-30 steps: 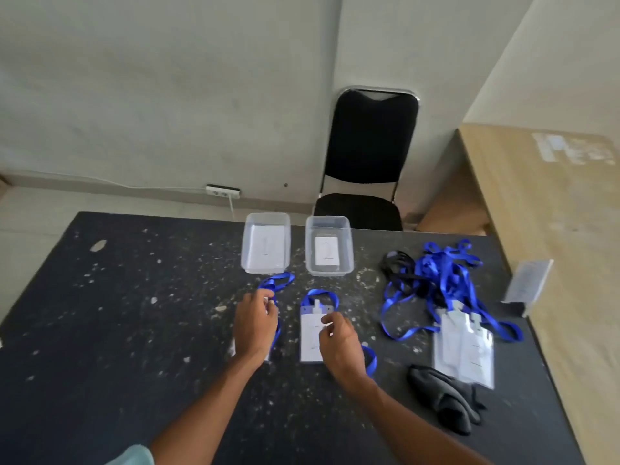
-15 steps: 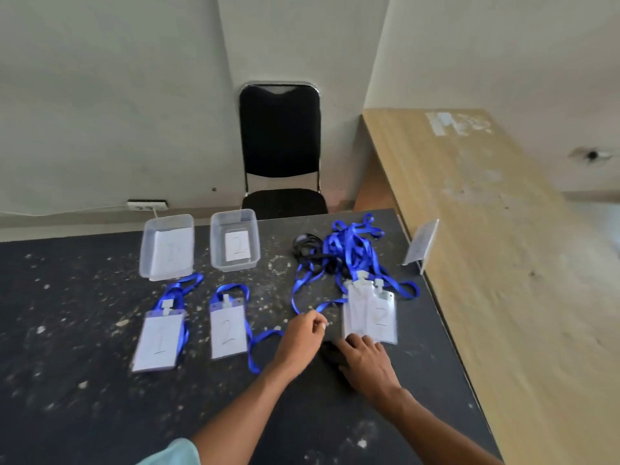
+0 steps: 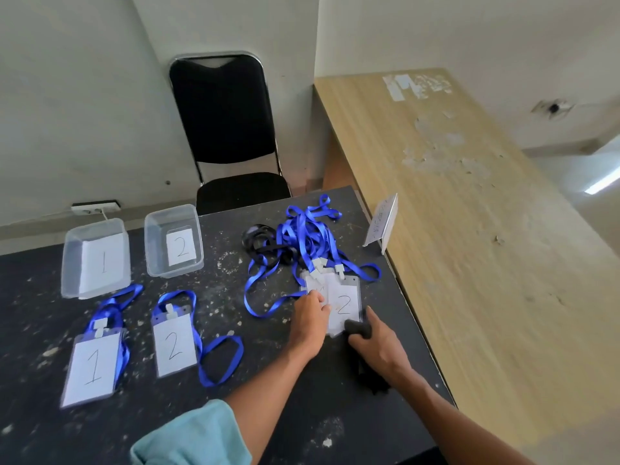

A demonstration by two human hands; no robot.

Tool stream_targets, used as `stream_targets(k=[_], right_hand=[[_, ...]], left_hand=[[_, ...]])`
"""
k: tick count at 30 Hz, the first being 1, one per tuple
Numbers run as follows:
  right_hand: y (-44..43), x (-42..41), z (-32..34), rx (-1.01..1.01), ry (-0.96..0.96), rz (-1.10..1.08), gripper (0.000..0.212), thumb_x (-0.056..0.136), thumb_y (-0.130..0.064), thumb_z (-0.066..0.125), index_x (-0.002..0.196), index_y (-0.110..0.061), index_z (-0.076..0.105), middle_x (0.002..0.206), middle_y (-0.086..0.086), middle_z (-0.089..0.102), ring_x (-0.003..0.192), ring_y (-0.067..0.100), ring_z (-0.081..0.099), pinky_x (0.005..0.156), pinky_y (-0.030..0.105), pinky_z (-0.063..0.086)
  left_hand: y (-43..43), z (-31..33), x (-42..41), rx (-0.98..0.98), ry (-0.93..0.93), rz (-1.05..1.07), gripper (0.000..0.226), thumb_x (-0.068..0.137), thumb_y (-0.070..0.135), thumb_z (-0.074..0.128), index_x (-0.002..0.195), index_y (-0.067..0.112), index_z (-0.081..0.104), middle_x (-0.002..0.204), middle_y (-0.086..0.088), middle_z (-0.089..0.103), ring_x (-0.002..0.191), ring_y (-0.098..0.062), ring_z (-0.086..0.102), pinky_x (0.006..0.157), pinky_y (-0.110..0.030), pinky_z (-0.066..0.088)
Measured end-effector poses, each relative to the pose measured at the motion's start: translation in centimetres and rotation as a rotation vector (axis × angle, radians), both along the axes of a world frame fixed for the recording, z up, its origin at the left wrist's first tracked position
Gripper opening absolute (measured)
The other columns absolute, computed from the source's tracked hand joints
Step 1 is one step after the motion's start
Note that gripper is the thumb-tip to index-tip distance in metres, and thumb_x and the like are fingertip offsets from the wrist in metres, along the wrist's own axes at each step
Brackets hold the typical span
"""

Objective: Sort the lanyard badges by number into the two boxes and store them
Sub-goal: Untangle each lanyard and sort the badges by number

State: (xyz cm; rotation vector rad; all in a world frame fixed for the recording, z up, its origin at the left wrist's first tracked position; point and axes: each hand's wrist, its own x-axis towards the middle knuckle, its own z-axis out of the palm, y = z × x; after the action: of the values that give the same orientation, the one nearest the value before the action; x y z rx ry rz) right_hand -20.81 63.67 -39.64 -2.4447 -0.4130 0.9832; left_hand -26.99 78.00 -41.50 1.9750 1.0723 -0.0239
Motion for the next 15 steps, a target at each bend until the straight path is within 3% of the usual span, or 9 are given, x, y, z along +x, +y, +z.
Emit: stream_targets(k=[9,12,15], right_hand=[[0.5,0.1,-0.2,0.005,0.063,-0.021,0.081,0.084,-0.037,0.059,0.155,-0.025,0.022,0.148,0.006,0.045,0.123,0.021,0.053,0.098,0.033,0.047],[0.6,0.0,0.1,-0.018,0.050,0.019,0.083,0.085,-0.038,0.058,0.156,-0.027,0.018,0.148,0.005,0.045,0.127,0.021,0.050,0.098,0.032,0.043],[0.6,-0.4,0.8,0.014,0.024,0.032,0.085,0.083,-0.037,0.059,0.155,-0.026,0.015,0.127,-0.005,0.057,0.110,0.017,0.058,0.092,0.033,0.049]], left_hand=[[0.4,-0.1,1.6,-0.115,0.015,0.073,0.010,0.099,0.022,0.057,0.105,0.015,0.060,0.104,0.003,0.063,0.091,-0.013,0.057,0.072,-0.022,0.040],[1.1,-0.4,1.2,-0.213,0.000,0.047,0.002,0.098,0.024,0.057,0.099,0.022,0.058,0.097,0.004,0.061,0.085,-0.014,0.059,0.071,-0.028,0.048],[2.3,-0.2,0.1,-0.317,-0.030,0.074,0.004,0.096,0.023,0.058,0.093,0.024,0.060,0.091,-0.001,0.064,0.076,-0.014,0.060,0.078,-0.038,0.059]])
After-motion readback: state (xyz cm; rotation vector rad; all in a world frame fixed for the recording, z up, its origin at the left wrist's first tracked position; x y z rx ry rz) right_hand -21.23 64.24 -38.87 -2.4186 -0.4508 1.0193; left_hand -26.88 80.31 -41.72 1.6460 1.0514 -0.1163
